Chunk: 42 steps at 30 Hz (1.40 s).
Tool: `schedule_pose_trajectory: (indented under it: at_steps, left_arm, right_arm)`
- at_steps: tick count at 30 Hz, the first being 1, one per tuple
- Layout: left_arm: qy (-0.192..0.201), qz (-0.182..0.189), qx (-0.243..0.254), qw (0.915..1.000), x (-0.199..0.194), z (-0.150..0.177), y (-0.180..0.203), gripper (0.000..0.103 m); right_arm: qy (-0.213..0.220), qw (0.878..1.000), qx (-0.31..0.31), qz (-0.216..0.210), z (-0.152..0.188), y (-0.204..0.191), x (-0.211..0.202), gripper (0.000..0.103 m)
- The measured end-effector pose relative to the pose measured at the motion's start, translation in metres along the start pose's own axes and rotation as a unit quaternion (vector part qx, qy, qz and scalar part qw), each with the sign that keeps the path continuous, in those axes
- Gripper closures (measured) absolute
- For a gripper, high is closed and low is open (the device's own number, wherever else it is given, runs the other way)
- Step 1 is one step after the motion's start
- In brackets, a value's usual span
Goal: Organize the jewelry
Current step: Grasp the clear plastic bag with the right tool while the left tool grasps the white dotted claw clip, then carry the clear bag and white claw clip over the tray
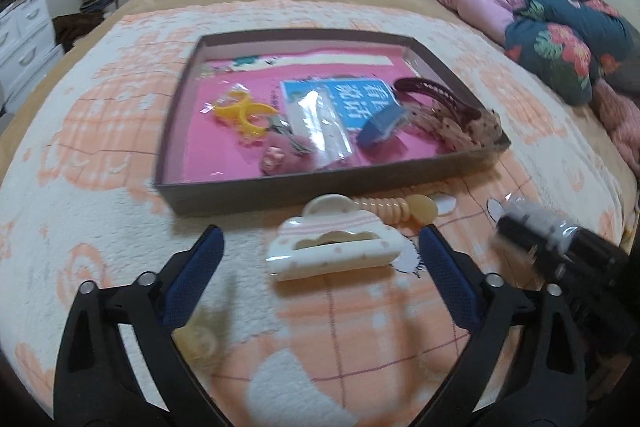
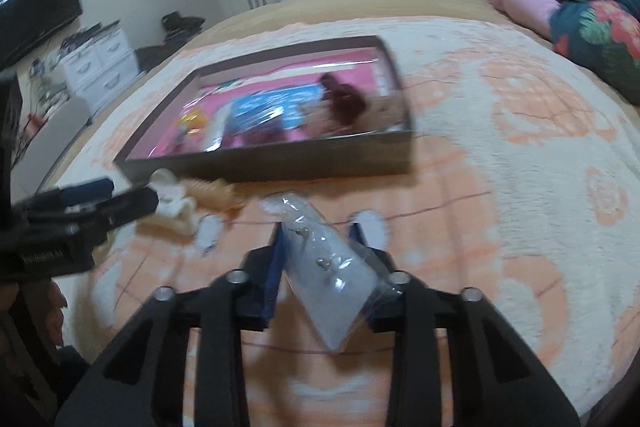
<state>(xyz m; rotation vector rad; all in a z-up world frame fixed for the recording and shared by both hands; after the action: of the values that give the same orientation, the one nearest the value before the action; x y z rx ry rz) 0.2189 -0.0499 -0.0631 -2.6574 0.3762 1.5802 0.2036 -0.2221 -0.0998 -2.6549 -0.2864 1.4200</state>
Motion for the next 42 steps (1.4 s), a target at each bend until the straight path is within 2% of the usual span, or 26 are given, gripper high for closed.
schedule_pose_trajectory:
  at_steps: [1, 6, 11, 12, 23, 33, 42]
  left_arm:
    - [-0.005, -0.003, 0.004, 1.0, 0.003, 0.0, 0.002, 0.024]
    - [-0.019, 0.007, 0.005, 0.9998, 0.018, 0.001, 0.004, 0.035]
    - [-0.013, 0.004, 0.009, 0.9999, 0.018, 0.004, 0.005, 0.035]
    - [-0.008, 0.011, 0.005, 0.9999, 0.016, 0.004, 0.004, 0.039]
    - [0.026, 0.032, -0.025, 0.9988, -0.012, 0.008, -0.013, 0.039]
    - [0.052, 0.029, -0.052, 0.9969, -0.03, 0.002, -0.035, 0.039]
    - [0.075, 0.032, -0.073, 0.994, -0.036, -0.019, -0.053, 0.039]
  right_arm:
    - [0.002, 1.0, 0.002, 0.0, -0.001, 0.003, -0.001, 0.085]
    - [0.012, 1.0, 0.013, -0.01, -0.002, 0.011, -0.007, 0.088]
    - [0.015, 1.0, 0.007, -0.02, -0.005, 0.007, -0.01, 0.088]
    - [0.015, 1.0, 0.006, -0.023, -0.005, 0.006, -0.01, 0.088]
    - [0.015, 0.999, -0.019, -0.042, -0.009, -0.015, -0.013, 0.088]
    - [0.018, 0.998, -0.042, -0.054, -0.018, -0.036, -0.015, 0.088]
    - [0.026, 0.996, -0.057, -0.06, -0.038, -0.049, -0.014, 0.088]
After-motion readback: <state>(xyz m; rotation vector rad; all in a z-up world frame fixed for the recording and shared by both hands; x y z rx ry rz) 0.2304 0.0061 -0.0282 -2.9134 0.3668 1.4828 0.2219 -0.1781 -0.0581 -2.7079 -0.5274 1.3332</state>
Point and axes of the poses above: each gripper's, at about its wrist camera, not at the fingertips, and x roughly the way its jaws point, y to its right, z to its underside, the point moved 2 cm from there along x, roughly the way its jaws point, and after that the axes turned 10 degrees about -y, right-handed, at the moved point
